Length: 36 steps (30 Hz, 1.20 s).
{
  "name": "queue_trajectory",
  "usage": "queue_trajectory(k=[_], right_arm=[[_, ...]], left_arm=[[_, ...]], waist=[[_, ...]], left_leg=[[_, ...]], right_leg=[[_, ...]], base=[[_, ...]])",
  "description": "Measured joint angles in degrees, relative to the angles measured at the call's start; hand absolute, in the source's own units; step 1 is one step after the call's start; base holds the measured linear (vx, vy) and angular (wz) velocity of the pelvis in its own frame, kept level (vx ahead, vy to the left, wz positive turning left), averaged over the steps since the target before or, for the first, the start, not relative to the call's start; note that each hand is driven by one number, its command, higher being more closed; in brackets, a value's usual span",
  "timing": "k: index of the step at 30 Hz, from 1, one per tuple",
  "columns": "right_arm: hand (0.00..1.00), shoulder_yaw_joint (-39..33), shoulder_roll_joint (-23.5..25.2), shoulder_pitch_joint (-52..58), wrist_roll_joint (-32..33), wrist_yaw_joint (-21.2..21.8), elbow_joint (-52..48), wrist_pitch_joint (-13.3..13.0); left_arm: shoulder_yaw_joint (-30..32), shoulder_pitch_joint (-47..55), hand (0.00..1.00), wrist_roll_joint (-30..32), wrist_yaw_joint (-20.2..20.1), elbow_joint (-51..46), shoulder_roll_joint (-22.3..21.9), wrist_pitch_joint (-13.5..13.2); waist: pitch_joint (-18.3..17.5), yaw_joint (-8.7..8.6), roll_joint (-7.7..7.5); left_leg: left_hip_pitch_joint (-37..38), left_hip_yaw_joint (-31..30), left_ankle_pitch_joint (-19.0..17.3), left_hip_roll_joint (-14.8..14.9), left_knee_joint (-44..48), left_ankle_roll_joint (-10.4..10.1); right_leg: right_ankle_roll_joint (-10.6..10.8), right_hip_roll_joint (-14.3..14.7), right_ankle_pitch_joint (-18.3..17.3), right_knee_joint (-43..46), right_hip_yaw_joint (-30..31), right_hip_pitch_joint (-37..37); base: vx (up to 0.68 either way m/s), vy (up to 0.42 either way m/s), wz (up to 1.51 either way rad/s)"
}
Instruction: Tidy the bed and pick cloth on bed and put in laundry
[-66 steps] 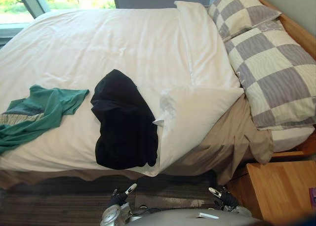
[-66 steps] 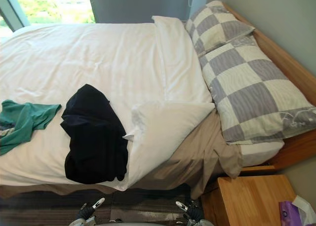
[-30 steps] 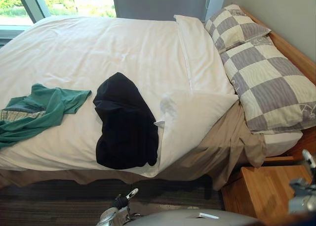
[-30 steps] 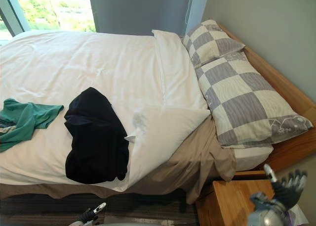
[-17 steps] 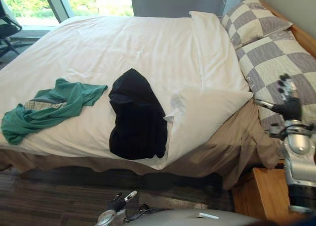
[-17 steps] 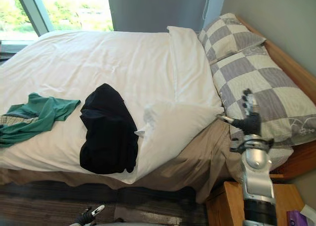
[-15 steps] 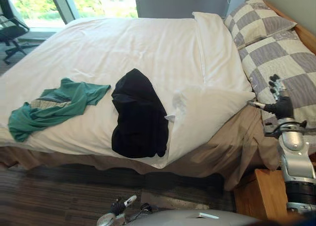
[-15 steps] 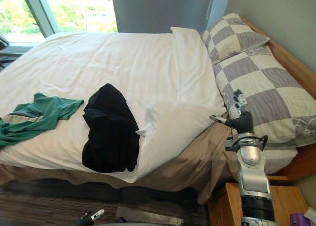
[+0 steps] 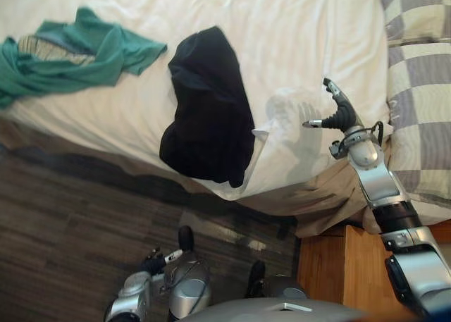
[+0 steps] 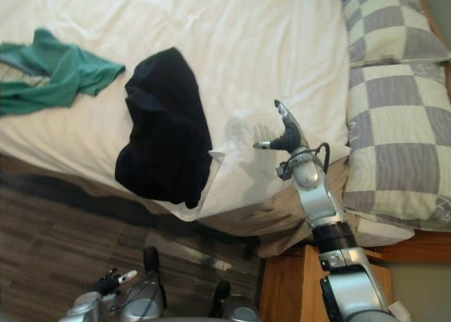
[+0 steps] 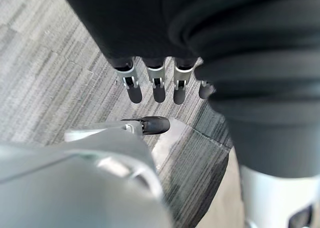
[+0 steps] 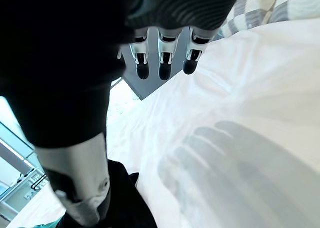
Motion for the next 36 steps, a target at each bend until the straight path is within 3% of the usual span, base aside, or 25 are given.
queue_trajectory(k=[8, 16, 17, 19, 25, 36], right_arm=[[0.0, 1.86, -3.94, -7.47, -2.97, -3.74, 2.1, 3.75], [0.0, 2.29, -6.55, -11.85, -5.19, -2.14, 6.7, 8.67], [1.0, 2.52, -7.29, -13.74, -5.19, -1.48, 7.9, 9.17], [1.0, 3.21, -8.56, -16.48, -5.21, -0.4, 9.39, 9.56], [1.0, 5.2, -9.15, -20.84, -5.01, 5.11, 13.58, 10.55], [1.0, 5.29, -8.83, -17.34, -2.96, 4.03, 13.81, 6.76]], left_arm=[[2.19, -3.65, 0.0, -0.01, 0.7, -3.73, 1.47, 0.75], [2.05, -8.45, 0.0, 0.04, 0.72, -3.96, 1.39, 2.38], [1.86, -9.27, 0.0, 0.02, 0.72, -3.92, 1.39, 2.38], [1.59, -10.92, 0.0, -0.07, 0.73, -3.76, 0.9, 2.39], [-0.35, -14.11, 0.0, -0.87, 1.2, -3.12, 0.74, 2.35], [-2.48, -15.17, 0.0, -1.31, 1.2, -2.67, -0.44, 2.75]], waist=[[5.28, 0.91, -0.09], [6.49, 1.07, 0.29], [6.73, 0.99, 0.65], [7.17, 0.99, 1.32], [8.05, 0.96, 2.7], [8.09, 0.95, 2.76]], left_leg=[[-6.61, -2.79, -0.29, 1.58, 3.65, 0.31], [-12.6, -3.61, -0.38, 3.79, 6.82, -0.2], [-13.94, -4.03, -0.39, 4.05, 7.48, -0.21], [-15.75, -4.1, -0.38, 4.14, 8.37, -0.18], [-19.26, -4.41, 0.97, 4.12, 9.56, -0.14], [-18.1, -4.47, 1.28, 3.78, 9.57, -0.32]], right_leg=[[0.4, 1.41, 0.77, 0.59, -0.11, -4.04], [0.35, 3.06, 0.74, 1.66, -0.09, -8.94], [0.13, 3.25, 0.59, 2.09, -0.1, -10.16], [-0.91, 3.17, -0.26, 3.09, -0.13, -12.11], [-0.15, 2.61, -4.02, 6.52, -0.07, -16.42], [-0.01, 1.76, -6.56, 10.21, -0.18, -16.73]], base=[[-0.01, 0.031, 0.08], [-0.01, -0.016, -0.04], [-0.03, -0.013, -0.03], [-0.04, -0.012, -0.06], [-0.02, -0.034, -0.01], [0.05, -0.018, 0.03]])
